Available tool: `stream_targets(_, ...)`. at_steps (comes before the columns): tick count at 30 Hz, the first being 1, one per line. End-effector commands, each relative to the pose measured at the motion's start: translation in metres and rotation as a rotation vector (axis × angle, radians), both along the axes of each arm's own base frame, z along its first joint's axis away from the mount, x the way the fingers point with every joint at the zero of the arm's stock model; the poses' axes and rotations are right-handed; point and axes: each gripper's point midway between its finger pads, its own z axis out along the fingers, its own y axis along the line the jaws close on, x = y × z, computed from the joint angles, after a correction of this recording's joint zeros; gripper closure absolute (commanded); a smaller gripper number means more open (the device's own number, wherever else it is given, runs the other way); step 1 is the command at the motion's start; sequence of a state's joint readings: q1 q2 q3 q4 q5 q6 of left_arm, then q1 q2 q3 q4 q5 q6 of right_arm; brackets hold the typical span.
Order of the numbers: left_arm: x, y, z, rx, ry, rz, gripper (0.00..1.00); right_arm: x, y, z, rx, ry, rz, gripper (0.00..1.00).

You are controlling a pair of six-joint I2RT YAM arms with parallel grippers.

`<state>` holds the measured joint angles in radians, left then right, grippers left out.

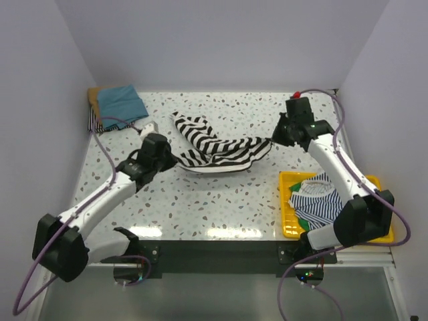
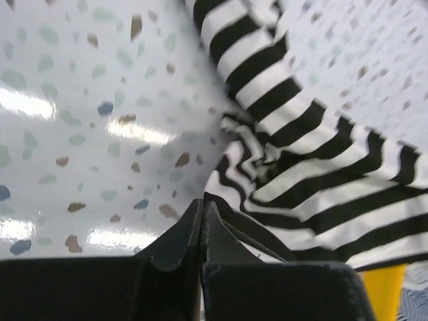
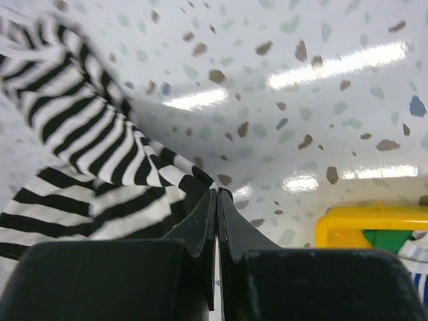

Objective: Fold and stack the tank tops
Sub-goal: Flatten the tank top out

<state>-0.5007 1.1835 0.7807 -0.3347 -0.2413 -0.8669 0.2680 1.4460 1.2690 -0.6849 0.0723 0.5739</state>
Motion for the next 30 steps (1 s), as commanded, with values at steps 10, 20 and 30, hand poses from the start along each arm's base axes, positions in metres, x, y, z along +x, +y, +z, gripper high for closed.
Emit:
stream_targets(10, 0.007, 0.064, 0.354, -0.099, -0.71, 0.156, 1.0, -0.023, 0.043, 0.29, 0.535, -0.651, 0.138, 1.0)
stream_targets(20, -0.014, 0.076, 0.441, -0.139, -0.89, 0.172, 1.0, -0.07, 0.025, 0.391, 0.584, -0.916, 0.139, 1.0)
stream_targets(30, 0.093, 0.038, 0.395, -0.127, -0.826, 0.031, 1.0, 0.049, 0.067, 0.325, 0.592, -0.748, 0.194, 1.0)
